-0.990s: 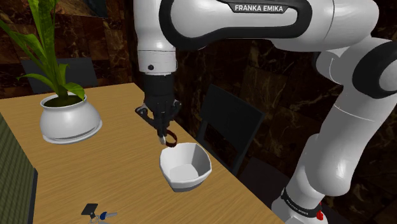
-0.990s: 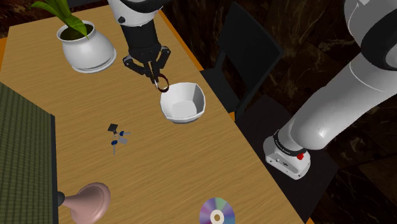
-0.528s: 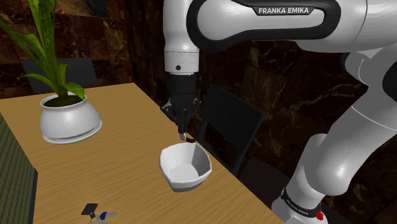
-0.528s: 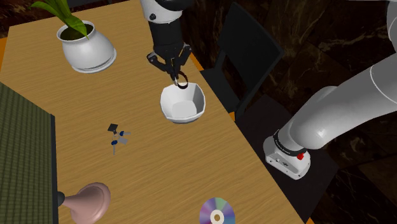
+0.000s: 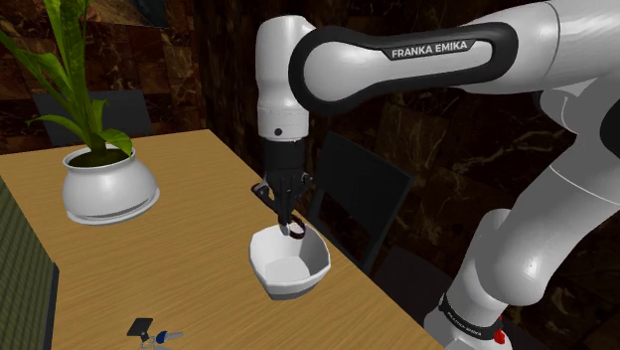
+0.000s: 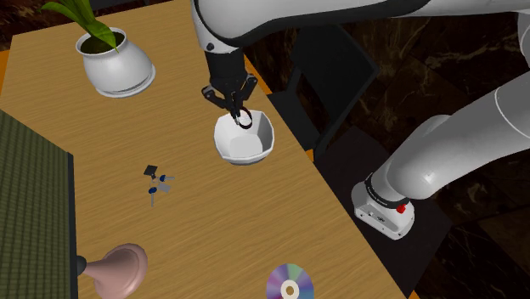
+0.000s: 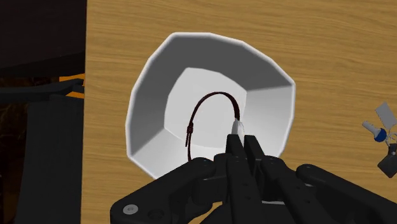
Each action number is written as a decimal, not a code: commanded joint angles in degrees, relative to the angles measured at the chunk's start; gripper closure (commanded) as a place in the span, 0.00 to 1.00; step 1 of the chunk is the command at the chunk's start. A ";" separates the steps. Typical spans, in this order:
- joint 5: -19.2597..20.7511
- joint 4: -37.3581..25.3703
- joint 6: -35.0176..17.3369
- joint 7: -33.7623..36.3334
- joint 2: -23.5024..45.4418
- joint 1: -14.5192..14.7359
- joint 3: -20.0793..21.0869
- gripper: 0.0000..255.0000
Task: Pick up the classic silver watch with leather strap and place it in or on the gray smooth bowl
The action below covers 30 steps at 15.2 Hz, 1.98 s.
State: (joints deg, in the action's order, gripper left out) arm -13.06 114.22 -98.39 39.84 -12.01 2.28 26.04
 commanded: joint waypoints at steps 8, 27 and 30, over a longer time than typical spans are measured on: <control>-0.27 6.24 -6.75 -0.71 0.54 0.24 0.57 1.00; 0.36 -0.90 0.48 -0.43 0.53 -0.34 -0.33 0.00; 0.36 -0.91 0.48 -0.43 0.54 -0.34 -0.33 0.00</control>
State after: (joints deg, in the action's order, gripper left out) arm -12.70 113.35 -97.96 39.41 -11.48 1.95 25.72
